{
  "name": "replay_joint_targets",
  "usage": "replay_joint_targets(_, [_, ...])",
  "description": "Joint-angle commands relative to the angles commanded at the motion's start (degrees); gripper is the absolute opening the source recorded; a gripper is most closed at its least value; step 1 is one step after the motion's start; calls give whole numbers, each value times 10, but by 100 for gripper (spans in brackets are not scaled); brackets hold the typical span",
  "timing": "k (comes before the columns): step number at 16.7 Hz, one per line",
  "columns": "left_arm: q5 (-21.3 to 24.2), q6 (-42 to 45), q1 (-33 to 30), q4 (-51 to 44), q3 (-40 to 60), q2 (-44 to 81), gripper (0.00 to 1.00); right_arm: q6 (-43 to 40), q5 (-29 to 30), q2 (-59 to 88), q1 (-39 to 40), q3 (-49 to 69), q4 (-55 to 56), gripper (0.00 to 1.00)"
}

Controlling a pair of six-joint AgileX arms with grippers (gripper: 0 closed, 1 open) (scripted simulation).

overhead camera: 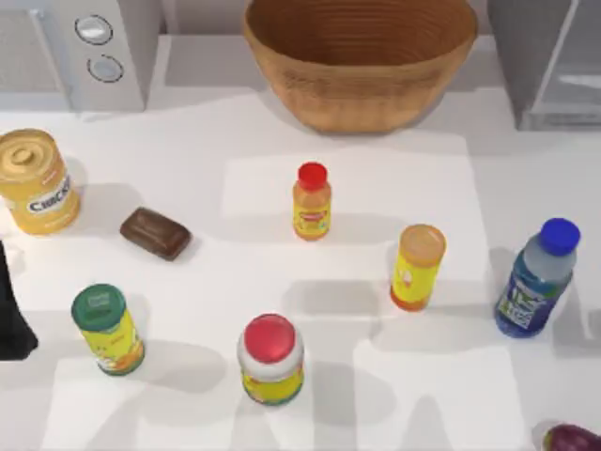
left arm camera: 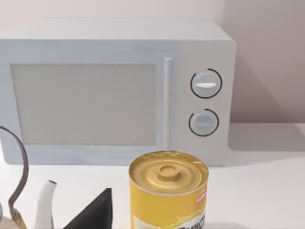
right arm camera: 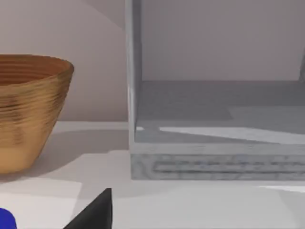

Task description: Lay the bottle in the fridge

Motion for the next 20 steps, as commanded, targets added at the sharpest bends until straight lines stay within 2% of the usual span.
replay_joint_targets(4, [0,0,0,0,0,0,100,-16,-20,19,-4,13,7,100])
replay_joint_targets(8, [0,0,0,0,0,0,100,-89,-116,127,-14,70,29,100])
replay_joint_targets(15, [0,0,0,0,0,0,100,-247,-306,466,-24,179,34,100])
replay_joint_targets(20, [0,0,0,0,0,0,100,-318,-368,623,-35,207,-8,100])
